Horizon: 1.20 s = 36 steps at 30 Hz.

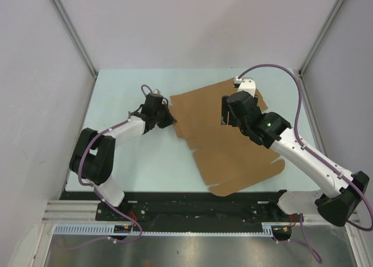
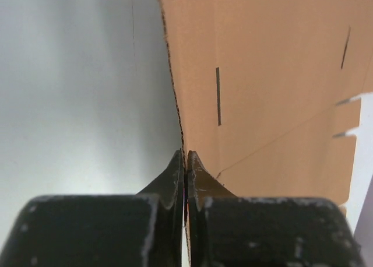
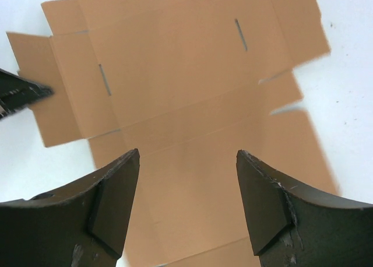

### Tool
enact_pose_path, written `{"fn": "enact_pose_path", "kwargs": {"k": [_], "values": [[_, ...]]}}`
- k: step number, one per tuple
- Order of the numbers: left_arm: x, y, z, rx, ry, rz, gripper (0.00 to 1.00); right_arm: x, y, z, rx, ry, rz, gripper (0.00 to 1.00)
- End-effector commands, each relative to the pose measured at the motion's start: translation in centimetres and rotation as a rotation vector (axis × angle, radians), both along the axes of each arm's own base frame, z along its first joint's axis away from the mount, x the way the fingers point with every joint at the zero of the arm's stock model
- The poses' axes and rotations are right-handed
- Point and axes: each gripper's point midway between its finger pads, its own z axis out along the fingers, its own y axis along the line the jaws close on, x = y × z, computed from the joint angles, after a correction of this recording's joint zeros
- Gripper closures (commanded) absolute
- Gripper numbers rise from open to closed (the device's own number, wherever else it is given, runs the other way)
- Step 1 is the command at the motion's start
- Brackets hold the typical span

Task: Fold the paper box

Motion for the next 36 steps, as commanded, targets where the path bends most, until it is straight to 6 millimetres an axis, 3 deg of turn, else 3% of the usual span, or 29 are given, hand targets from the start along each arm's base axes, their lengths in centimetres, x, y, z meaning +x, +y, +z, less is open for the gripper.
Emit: {"fn": "enact_pose_path", "kwargs": {"k": [1, 3, 5, 6, 7, 8, 9, 10, 17, 20, 23, 27, 29, 31, 32, 33, 35, 36], "values": [[0.9, 0.2, 1.7, 0.076, -0.005, -0.21, 1.0, 0.0, -1.6, 1.5, 0.005, -0.039, -0.004, 0.28], [0.9, 0.4, 1.9, 0.098, 0.029, -0.281, 1.0, 0.0, -2.0, 1.7, 0.0, -0.044, -0.001, 0.28], [2.2, -0.8, 3.0, 0.102, 0.003, -0.418, 1.0, 0.0, -2.4, 2.1, 0.005, -0.048, -0.004, 0.28], [1.4, -0.8, 2.5, 0.113, 0.063, -0.466, 1.0, 0.0, -2.5, 2.2, 0.006, -0.052, -0.002, 0.28], [3.2, -1.3, 3.2, 0.138, 0.041, -0.522, 0.99, 0.0, -2.5, 2.3, 0.01, -0.053, -0.001, 0.28], [3.4, -1.3, 3.1, 0.156, 0.063, -0.544, 0.99, 0.0, -2.5, 2.2, 0.006, -0.05, 0.003, 0.28], [2.8, -1.0, 2.9, 0.173, 0.112, -0.57, 0.98, -0.1, -2.6, 2.1, 0.0, -0.045, 0.006, 0.29], [4.2, -0.7, 3.1, 0.229, 0.086, -0.588, 0.99, -0.2, -2.6, 1.9, -0.003, -0.037, 0.012, 0.28], [8.5, 3.3, 5.4, 0.414, -0.053, -0.565, 1.0, -0.6, -3.3, 1.1, -0.057, -0.009, 0.015, 0.29], [8.5, 3.6, 5.7, 0.453, -0.129, -0.615, 1.0, -0.5, -3.0, 0.5, -0.061, 0.005, 0.024, 0.29], [7.7, 3.4, 4.7, 0.468, -0.153, -0.651, 1.0, -0.4, -2.7, -0.2, -0.061, 0.02, 0.025, 0.29], [6.3, 3.9, 1.6, 0.493, -0.098, -0.661, 0.98, -0.3, -1.9, -1.4, -0.055, 0.053, 0.041, 0.3], [6.1, 4.0, 1.2, 0.491, -0.094, -0.658, 0.96, -0.2, -1.8, -1.5, -0.05, 0.056, 0.037, 0.3], [5.9, 3.6, 1.6, 0.471, -0.124, -0.66, 0.97, -0.1, -1.6, -1.7, -0.052, 0.058, 0.039, 0.29], [6.0, 3.5, 2.9, 0.463, -0.165, -0.648, 0.97, -0.1, -1.5, -1.6, -0.047, 0.055, 0.04, 0.29], [5.4, 3.4, 2.6, 0.455, -0.168, -0.649, 0.97, 0.0, -1.4, -1.6, -0.045, 0.053, 0.04, 0.29], [5.7, 3.3, 4.4, 0.441, -0.245, -0.617, 0.97, 0.4, -1.0, -1.5, -0.039, 0.042, 0.044, 0.29], [5.3, 3.4, 4.0, 0.439, -0.242, -0.615, 0.95, 0.6, -0.9, -1.5, -0.04, 0.038, 0.046, 0.28]]}}
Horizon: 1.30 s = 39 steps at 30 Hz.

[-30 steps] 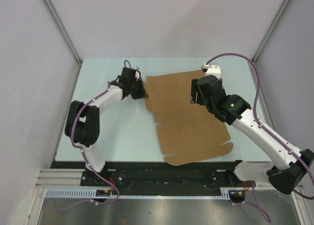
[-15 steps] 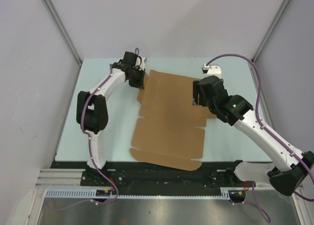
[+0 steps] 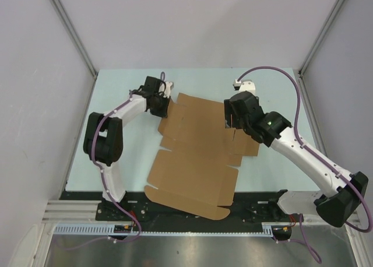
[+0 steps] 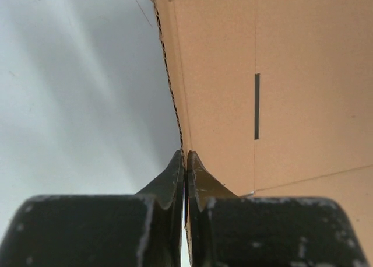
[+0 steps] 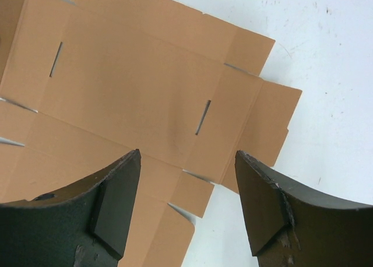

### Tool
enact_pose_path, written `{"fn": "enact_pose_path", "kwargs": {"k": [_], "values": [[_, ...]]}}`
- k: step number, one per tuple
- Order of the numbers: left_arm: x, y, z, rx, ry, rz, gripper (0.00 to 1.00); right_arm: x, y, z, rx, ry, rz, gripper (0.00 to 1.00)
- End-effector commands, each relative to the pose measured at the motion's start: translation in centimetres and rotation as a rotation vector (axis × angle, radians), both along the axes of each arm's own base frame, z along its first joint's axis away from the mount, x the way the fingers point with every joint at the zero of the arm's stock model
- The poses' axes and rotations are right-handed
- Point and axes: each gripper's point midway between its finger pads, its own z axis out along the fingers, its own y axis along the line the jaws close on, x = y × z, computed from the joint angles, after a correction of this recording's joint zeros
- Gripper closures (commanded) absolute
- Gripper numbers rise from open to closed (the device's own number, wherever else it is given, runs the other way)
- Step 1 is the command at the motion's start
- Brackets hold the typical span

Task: Fold the paper box

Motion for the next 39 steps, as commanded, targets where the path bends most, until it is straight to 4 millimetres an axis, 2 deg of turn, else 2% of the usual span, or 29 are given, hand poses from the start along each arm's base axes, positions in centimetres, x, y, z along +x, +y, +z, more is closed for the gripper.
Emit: {"fn": "enact_pose_path", "kwargs": {"k": [1, 4, 5, 6, 8, 10, 11, 12, 13, 14, 16, 17, 18, 19, 20, 21, 22, 23, 24, 25, 26, 27, 28, 29, 30, 31, 34, 38, 39], "values": [[0.8, -1.1, 5.9, -0.086, -0.204, -0.048, 0.93, 0.8, 1.1, 0.7, 0.037, -0.036, 0.009, 0.28], [0.9, -0.3, 8.0, -0.081, -0.252, -0.021, 0.84, 1.4, 1.3, 1.1, 0.056, -0.06, -0.007, 0.28], [1.0, -0.1, 9.5, -0.1, -0.278, 0.006, 0.78, 1.5, 1.4, 1.3, 0.06, -0.069, -0.007, 0.28], [1.1, 0.2, 10.3, -0.105, -0.29, 0.025, 0.62, 1.7, 1.4, 1.3, 0.061, -0.074, -0.006, 0.28], [1.4, 0.9, 12.4, -0.105, -0.343, 0.048, 0.5, 1.9, 1.5, 1.7, 0.062, -0.088, 0.001, 0.28], [1.3, 1.2, 13.4, -0.113, -0.354, 0.084, 0.32, 2.0, 1.4, 1.8, 0.064, -0.093, -0.001, 0.27], [1.2, 1.5, 14.3, -0.113, -0.373, 0.104, 0.01, 2.2, 1.4, 1.8, 0.065, -0.093, -0.002, 0.27], [1.1, 1.7, 14.6, -0.114, -0.378, 0.118, 0.0, 2.2, 1.4, 1.7, 0.064, -0.091, 0.001, 0.27], [-0.4, 1.2, 15.7, -0.18, -0.399, 0.153, 0.0, 2.9, 1.7, 1.7, 0.052, -0.107, 0.011, 0.28], [-0.9, 0.9, 15.8, -0.198, -0.409, 0.16, 0.0, 3.4, 2.0, 1.3, 0.046, -0.105, 0.02, 0.28], [-2.4, -1.0, 17.4, -0.28, -0.463, 0.16, 0.0, 4.3, 3.5, 1.4, 0.076, -0.119, 0.082, 0.28], [-3.5, -1.0, 15.0, -0.274, -0.432, 0.189, 0.0, 4.7, 4.0, 1.2, 0.095, -0.116, 0.089, 0.29], [-4.1, -2.3, 15.1, -0.313, -0.453, 0.184, 0.0, 5.7, 3.8, 0.4, 0.111, -0.099, 0.071, 0.29], [-5.6, -2.3, 13.0, -0.344, -0.396, 0.245, 0.02, 6.1, 4.9, 0.3, 0.169, -0.084, 0.113, 0.3], [-6.0, -2.2, 11.9, -0.361, -0.376, 0.3, 0.04, 6.5, 5.1, 0.0, 0.223, -0.065, 0.105, 0.3], [-6.2, -1.5, 10.8, -0.397, -0.332, 0.444, 0.08, 7.8, 5.0, -1.0, 0.252, -0.047, 0.086, 0.32], [-6.9, -0.1, 8.3, -0.366, -0.267, 0.548, 0.14, 8.0, 5.7, -1.4, 0.29, -0.025, 0.103, 0.33], [-7.5, 0.8, 6.7, -0.357, -0.206, 0.624, 0.32, 8.3, 6.2, -1.9, 0.312, -0.013, 0.109, 0.34], [-8.0, 1.6, 5.5, -0.394, -0.122, 0.655, 0.38, 8.8, 7.0, -2.4, 0.321, -0.013, 0.124, 0.34], [-8.8, 2.0, 3.8, -0.425, -0.049, 0.688, 0.38, 9.1, 7.5, -2.9, 0.325, -0.006, 0.14, 0.34], [-8.9, 2.2, 3.4, -0.458, -0.022, 0.694, 0.32, 9.4, 7.9, -3.3, 0.322, -0.009, 0.148, 0.34], [-8.6, 1.6, 4.3, -0.545, -0.016, 0.649, 0.25, 10.2, 8.3, -3.3, 0.329, -0.029, 0.153, 0.34], [-8.6, 1.4, 4.3, -0.561, -0.024, 0.63, 0.18, 11.0, 8.1, -4.5, 0.331, -0.012, 0.142, 0.34], [-8.5, 1.3, 4.9, -0.567, -0.04, 0.617, 0.05, 11.7, 7.9, -4.8, 0.343, -0.013, 0.143, 0.34], [-8.5, 0.6, 5.5, -0.574, -0.056, 0.588, 0.01, 12.5, 7.9, -4.8, 0.362, -0.026, 0.143, 0.33], [-8.2, 0.1, 6.6, -0.578, -0.087, 0.553, 0.0, 13.7, 6.8, -5.5, 0.372, -0.018, 0.122, 0.32], [-8.4, -1.4, 7.2, -0.514, -0.11, 0.496, 0.02, 15.7, 5.7, -6.5, 0.383, -0.017, 0.129, 0.31], [-9.7, -3.3, 5.1, -0.496, -0.057, 0.448, 0.1, 18.6, 3.4, -9.3, 0.355, 0.005, 0.104, 0.31], [-10.1, -3.8, 4.0, -0.494, -0.029, 0.441, 0.11, 19.1, 3.4, -9.4, 0.361, -0.008, 0.113, 0.32]]}}
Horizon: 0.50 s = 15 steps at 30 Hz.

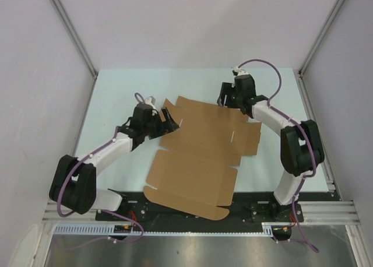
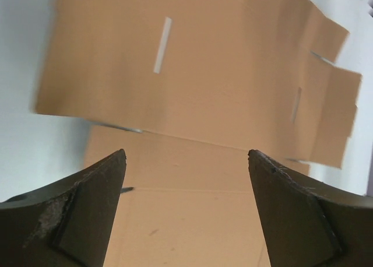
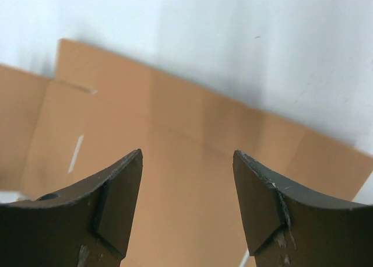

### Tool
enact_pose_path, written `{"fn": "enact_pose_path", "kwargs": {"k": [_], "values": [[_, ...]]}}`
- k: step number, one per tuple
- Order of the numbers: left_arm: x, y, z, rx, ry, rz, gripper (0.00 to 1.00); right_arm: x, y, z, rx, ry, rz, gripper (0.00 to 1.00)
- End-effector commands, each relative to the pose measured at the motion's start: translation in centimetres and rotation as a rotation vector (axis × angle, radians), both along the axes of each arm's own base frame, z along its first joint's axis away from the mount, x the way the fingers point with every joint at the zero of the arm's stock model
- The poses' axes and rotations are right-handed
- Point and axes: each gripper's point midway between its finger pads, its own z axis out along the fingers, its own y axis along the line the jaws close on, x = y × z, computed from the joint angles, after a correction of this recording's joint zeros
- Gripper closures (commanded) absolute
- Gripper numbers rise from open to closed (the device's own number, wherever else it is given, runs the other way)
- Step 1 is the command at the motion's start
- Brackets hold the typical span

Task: Fold the paper box

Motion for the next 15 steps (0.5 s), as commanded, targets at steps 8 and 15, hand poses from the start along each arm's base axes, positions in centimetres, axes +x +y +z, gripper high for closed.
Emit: {"fn": "enact_pose_path", "kwargs": {"k": [8, 15], "values": [[-1.2, -2.1, -3.7, -0.005, 0.091, -0.051, 0.21, 3.4, 0.7, 1.0, 0.06, -0.086, 0.064, 0.34], [4.5, -0.4, 1.5, 0.109, -0.024, 0.084, 0.11, -0.1, 5.2, -3.7, 0.123, 0.057, 0.104, 0.56]]}}
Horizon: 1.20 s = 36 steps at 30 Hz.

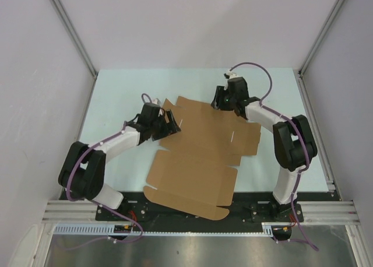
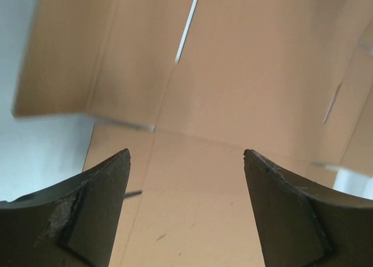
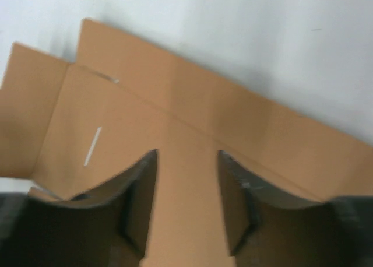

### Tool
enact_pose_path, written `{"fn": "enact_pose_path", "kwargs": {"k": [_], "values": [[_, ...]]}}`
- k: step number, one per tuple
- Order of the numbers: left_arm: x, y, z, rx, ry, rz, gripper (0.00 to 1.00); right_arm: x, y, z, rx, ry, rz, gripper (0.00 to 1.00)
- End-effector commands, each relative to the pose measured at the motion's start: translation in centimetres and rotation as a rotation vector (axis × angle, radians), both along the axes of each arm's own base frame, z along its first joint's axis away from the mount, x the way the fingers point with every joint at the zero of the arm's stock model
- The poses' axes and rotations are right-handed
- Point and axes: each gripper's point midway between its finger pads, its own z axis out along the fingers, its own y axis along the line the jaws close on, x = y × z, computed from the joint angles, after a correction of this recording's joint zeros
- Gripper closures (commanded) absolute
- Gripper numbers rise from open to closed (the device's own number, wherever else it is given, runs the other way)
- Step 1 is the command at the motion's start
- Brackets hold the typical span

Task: Fold the paper box

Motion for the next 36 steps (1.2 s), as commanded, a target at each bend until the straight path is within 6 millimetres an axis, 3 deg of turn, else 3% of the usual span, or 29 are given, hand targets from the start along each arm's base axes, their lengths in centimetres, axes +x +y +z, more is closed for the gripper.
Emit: {"fn": "enact_pose_path", "kwargs": {"k": [1, 3, 5, 6, 8, 9, 10, 11, 12, 13, 15, 16, 18, 19, 21, 22, 24, 25, 31, 36], "values": [[6.4, 1.0, 7.2, 0.06, -0.189, 0.128, 0.03, -1.2, 3.2, -1.6, 0.09, 0.051, 0.031, 0.59], [7.8, 1.6, 8.1, 0.042, -0.202, 0.167, 0.0, -1.7, 3.3, -2.7, 0.119, 0.061, 0.039, 0.66], [9.5, 0.8, 9.9, -0.037, -0.251, 0.159, 0.0, -2.1, 3.1, -4.0, 0.14, 0.101, 0.046, 0.71], [10.6, 1.1, 9.4, -0.051, -0.248, 0.172, 0.0, -1.9, 3.2, -4.4, 0.159, 0.103, 0.052, 0.75], [12.0, -0.5, 11.0, -0.133, -0.275, 0.117, 0.02, -1.9, 3.4, -4.6, 0.239, 0.134, 0.069, 0.81], [12.8, -0.9, 9.7, -0.14, -0.249, 0.109, 0.07, -1.3, 2.8, -5.1, 0.269, 0.13, 0.061, 0.86], [13.4, -1.3, 9.7, -0.155, -0.246, 0.097, 0.13, -1.4, 3.0, -5.0, 0.31, 0.139, 0.08, 0.88], [14.5, -2.0, 11.1, -0.177, -0.267, 0.085, 0.23, -1.3, 3.0, -5.2, 0.344, 0.154, 0.069, 0.89], [15.1, -2.8, 9.7, -0.189, -0.23, 0.058, 0.28, -0.8, 2.7, -5.6, 0.366, 0.153, 0.063, 0.92], [16.3, -3.5, 11.1, -0.209, -0.256, 0.044, 0.33, -0.9, 2.9, -5.6, 0.383, 0.157, 0.078, 0.93], [17.4, -4.0, 9.3, -0.198, -0.21, 0.035, 0.4, -0.8, 3.1, -6.3, 0.394, 0.17, 0.073, 0.93], [18.5, -4.3, 10.4, -0.201, -0.23, 0.035, 0.39, -0.9, 3.2, -6.5, 0.397, 0.176, 0.075, 0.93], [19.6, -4.0, 8.4, -0.15, -0.193, 0.059, 0.37, -0.8, 3.1, -7.1, 0.402, 0.192, 0.057, 0.94], [20.7, -4.1, 9.3, -0.142, -0.216, 0.067, 0.36, -0.9, 3.0, -7.8, 0.396, 0.204, 0.046, 0.95], [21.3, -3.4, 7.1, -0.081, -0.17, 0.083, 0.35, -1.0, 2.6, -8.7, 0.382, 0.228, 0.026, 0.97], [22.3, -3.2, 7.9, -0.062, -0.195, 0.099, 0.34, -1.1, 2.4, -9.4, 0.371, 0.241, 0.019, 0.98], [22.6, -2.6, 5.9, -0.004, -0.15, 0.112, 0.34, -1.4, 2.0, -10.2, 0.353, 0.262, 0.006, 1.0], [23.2, -2.2, 6.2, 0.018, -0.162, 0.13, 0.34, -1.4, 1.7, -10.6, 0.341, 0.266, 0.0, 1.0], [23.1, 0.4, 2.2, 0.178, -0.059, 0.213, 0.45, -1.8, 1.1, -12.2, 0.318, 0.297, -0.019, 1.0], [22.1, 1.0, -0.4, 0.259, -0.011, 0.199, 0.49, -2.1, 1.1, -12.9, 0.319, 0.316, -0.024, 1.0]]}}
